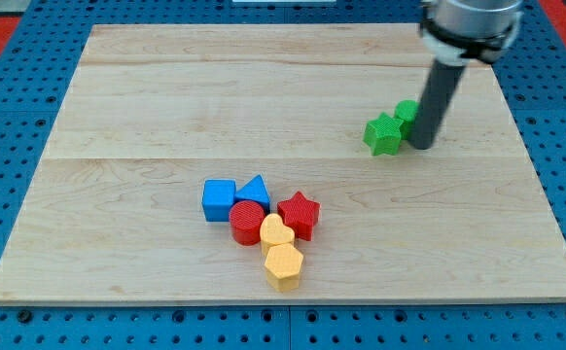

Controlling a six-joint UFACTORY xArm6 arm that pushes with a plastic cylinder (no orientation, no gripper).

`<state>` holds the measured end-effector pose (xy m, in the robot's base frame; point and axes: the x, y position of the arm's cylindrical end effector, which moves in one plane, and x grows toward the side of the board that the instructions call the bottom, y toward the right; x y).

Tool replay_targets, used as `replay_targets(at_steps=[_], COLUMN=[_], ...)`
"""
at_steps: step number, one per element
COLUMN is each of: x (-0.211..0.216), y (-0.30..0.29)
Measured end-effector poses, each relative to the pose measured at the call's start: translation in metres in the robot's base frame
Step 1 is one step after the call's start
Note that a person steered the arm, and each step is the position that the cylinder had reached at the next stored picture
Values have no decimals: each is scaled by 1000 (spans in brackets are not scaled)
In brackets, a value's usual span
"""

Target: Push the green circle towards the green star

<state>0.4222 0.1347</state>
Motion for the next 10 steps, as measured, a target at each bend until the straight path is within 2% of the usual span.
replay_targets(at_steps=[1,2,3,4,5,6,7,8,9,10], x=[-15,-24,-3,17,-14,-28,-22,-37,-59,-71], y=[-68,-113,-53,39,87,51,-19,-29,14,5])
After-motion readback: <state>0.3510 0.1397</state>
